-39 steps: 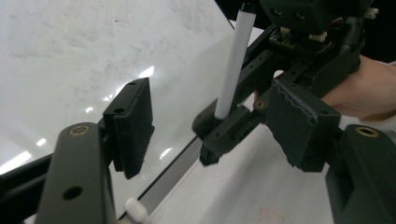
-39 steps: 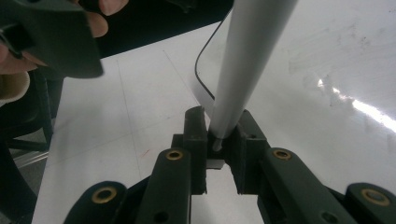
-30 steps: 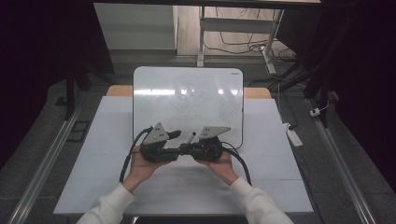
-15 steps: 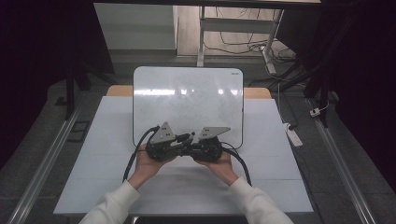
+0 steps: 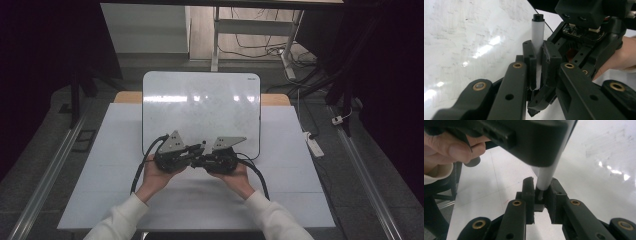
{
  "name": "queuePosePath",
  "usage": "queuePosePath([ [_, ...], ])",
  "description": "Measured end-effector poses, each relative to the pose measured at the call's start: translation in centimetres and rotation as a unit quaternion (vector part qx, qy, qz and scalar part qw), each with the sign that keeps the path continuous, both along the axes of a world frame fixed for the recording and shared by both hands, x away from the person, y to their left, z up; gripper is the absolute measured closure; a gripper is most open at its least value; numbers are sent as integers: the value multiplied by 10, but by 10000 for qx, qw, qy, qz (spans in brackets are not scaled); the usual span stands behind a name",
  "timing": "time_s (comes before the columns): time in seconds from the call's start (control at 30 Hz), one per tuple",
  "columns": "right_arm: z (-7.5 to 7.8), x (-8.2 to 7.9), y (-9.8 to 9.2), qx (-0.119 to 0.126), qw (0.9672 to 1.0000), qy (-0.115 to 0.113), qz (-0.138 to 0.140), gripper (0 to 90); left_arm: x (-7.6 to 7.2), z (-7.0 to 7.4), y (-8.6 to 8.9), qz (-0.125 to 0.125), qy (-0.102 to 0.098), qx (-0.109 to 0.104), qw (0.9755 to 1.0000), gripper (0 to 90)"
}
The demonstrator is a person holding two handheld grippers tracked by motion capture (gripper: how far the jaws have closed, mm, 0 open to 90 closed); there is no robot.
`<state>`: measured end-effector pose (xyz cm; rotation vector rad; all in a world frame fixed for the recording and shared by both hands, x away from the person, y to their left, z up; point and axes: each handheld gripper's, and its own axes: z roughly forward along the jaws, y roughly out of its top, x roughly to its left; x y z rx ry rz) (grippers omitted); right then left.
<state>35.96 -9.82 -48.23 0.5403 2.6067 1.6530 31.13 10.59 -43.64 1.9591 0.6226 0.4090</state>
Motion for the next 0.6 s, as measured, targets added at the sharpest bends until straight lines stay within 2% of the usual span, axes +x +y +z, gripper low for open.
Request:
queuePosePath([
  [0.07, 1, -1, -1, 55, 10000, -37, -5, 760, -1, 2, 3, 33, 1, -54, 10000, 816],
  [0.17, 3, -3, -2, 102, 9997, -190, -132, 629, -1, 5, 11, 127, -15, -65, 9999, 816],
  [0.33, 6, -5, -10, 303, 9984, -336, -325, 525, 0, 7, 34, 379, 63, -175, 9991, 816],
  [0.5, 8, -4, -22, 281, 9963, -550, -598, 469, 1, 9, 50, 568, 82, -256, 9980, 816],
  [0.6, 7, -6, -32, 173, 9943, -727, -760, 453, 0, 9, 55, 628, 82, -248, 9977, 816],
])
